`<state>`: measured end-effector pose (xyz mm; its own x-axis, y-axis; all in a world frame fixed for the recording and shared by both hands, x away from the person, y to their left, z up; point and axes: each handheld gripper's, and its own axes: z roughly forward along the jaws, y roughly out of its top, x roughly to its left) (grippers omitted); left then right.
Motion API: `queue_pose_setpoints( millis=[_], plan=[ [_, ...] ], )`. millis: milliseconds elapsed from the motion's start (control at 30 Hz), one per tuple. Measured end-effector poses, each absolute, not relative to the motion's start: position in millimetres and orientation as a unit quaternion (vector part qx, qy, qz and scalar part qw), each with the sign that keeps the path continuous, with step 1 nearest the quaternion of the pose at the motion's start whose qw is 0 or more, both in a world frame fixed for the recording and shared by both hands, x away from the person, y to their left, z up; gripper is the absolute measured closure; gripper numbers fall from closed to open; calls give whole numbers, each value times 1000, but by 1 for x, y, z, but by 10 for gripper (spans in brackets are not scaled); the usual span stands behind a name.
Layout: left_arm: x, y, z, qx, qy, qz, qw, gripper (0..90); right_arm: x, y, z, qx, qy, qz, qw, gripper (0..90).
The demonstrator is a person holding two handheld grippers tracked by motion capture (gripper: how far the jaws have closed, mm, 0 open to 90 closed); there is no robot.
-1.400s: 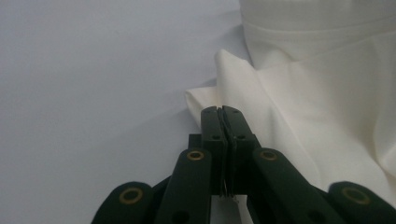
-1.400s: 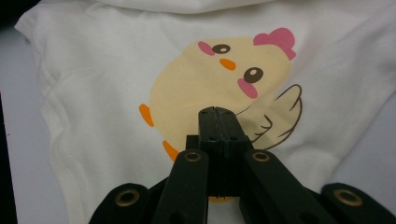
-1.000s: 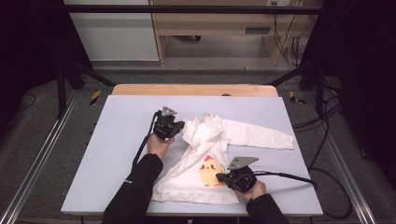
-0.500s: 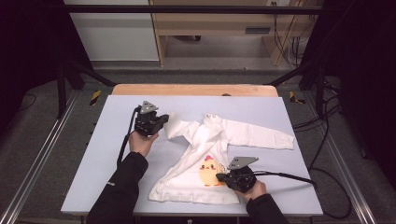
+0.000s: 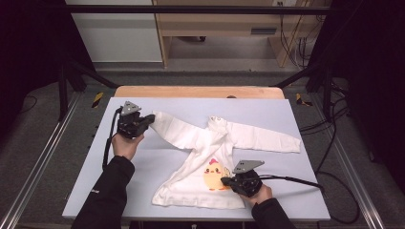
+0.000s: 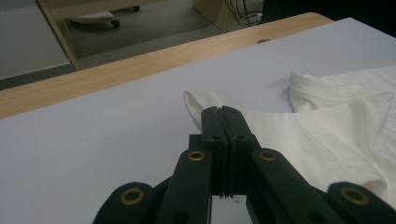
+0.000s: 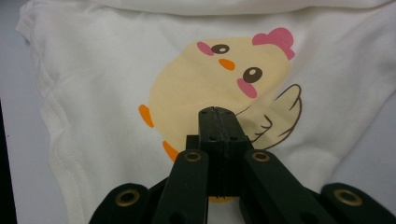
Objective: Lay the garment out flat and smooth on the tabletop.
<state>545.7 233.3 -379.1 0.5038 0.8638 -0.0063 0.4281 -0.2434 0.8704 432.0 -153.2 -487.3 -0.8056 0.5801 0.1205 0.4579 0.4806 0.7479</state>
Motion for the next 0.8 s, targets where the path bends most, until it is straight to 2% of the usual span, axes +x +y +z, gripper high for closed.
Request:
queue_pose_setpoints(
  millis=[800],
  plan=[
    [549, 312, -381, 719, 496, 287, 394, 886, 432, -154, -488, 302, 856, 412, 73, 900]
  ],
)
